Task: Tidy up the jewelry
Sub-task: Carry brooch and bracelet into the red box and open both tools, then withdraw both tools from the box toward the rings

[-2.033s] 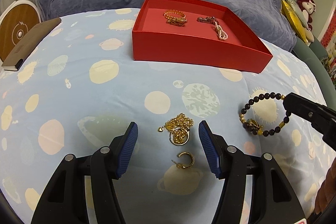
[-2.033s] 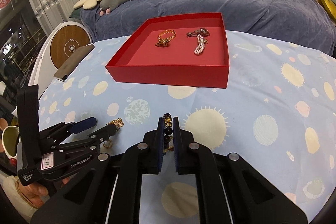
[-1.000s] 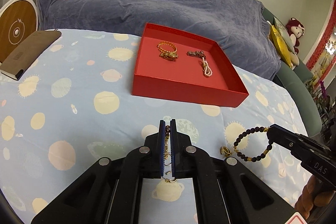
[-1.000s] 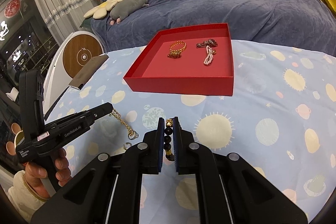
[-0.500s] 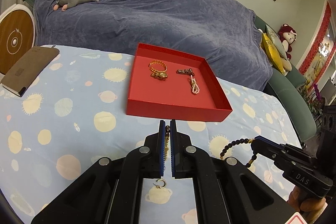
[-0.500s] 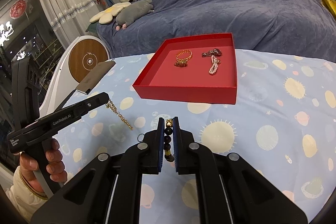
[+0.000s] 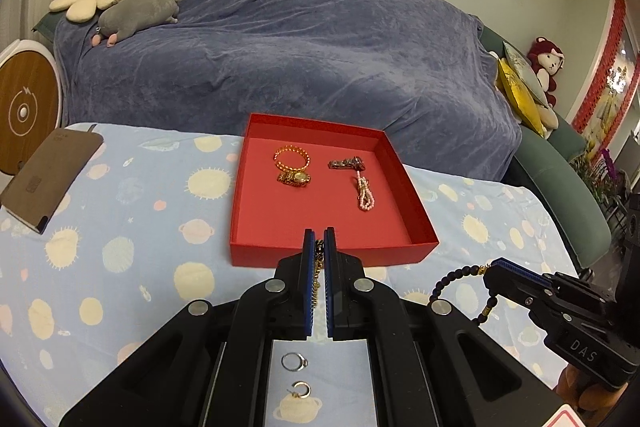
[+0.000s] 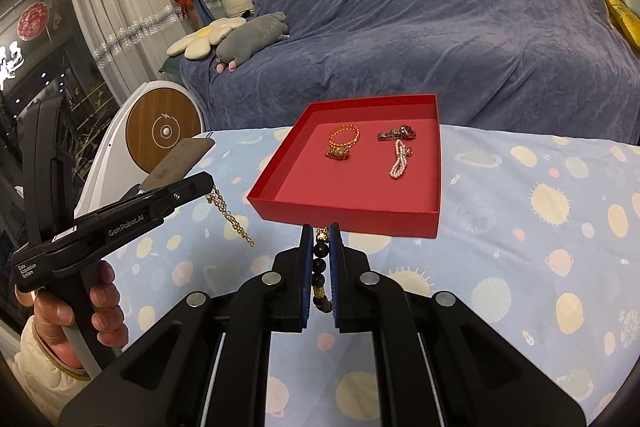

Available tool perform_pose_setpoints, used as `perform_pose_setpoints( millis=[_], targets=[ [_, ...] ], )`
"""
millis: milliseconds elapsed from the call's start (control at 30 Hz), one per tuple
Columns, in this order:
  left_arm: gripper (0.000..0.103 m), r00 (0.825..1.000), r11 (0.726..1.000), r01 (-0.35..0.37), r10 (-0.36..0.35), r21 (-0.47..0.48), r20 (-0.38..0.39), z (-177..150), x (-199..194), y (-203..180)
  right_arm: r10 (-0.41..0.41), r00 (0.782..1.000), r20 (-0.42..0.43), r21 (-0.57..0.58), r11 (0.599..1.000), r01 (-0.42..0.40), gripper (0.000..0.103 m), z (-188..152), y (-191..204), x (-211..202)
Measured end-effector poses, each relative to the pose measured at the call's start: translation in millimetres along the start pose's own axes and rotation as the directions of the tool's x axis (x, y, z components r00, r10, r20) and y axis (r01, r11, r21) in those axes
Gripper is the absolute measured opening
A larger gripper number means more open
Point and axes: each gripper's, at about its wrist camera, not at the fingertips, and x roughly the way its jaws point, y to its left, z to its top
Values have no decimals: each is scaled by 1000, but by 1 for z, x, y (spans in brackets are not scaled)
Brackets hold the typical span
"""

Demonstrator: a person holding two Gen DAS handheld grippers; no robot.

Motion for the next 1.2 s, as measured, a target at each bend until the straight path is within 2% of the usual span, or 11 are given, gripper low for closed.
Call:
perform_pose_setpoints(
  millis=[200,467,600,733,967,1033,1100,1133,1200],
  targets=[
    [2,1000,1000,21,-21,-11,2,37,26,2,-6,1000,11,18,1000,5,7,41,-6,26],
    [2,1000,1000,-16,16,-15,-5,69,85,9,-2,1000,-26,61,998,4,7,72,-15,98],
    [2,999,999,-35,35,-14,-38,72,121,15,12,997,-76,89,996,-5,7,72,-24,138],
    [2,995,998,-58,55,-35,-84,67,154,25,-18,991,-135,92,995,30,7,62,-34,170],
    [3,986,994,-98,90,-52,-137,52,182,34,-98,981,-169,37,994,105,10,52,-51,187],
    [9,985,992,-117,111,-39,-129,49,180,33,-108,980,-164,45,992,117,14,50,-55,183],
    [29,982,988,-148,143,-34,-122,47,176,33,-115,983,-145,52,991,124,24,49,-58,174],
    [44,981,985,-167,162,-38,-107,47,171,33,-120,984,-133,50,991,127,26,49,-58,167],
    [46,980,982,-187,184,-32,-72,47,157,32,-126,986,-107,37,991,130,26,48,-54,150]
  ],
)
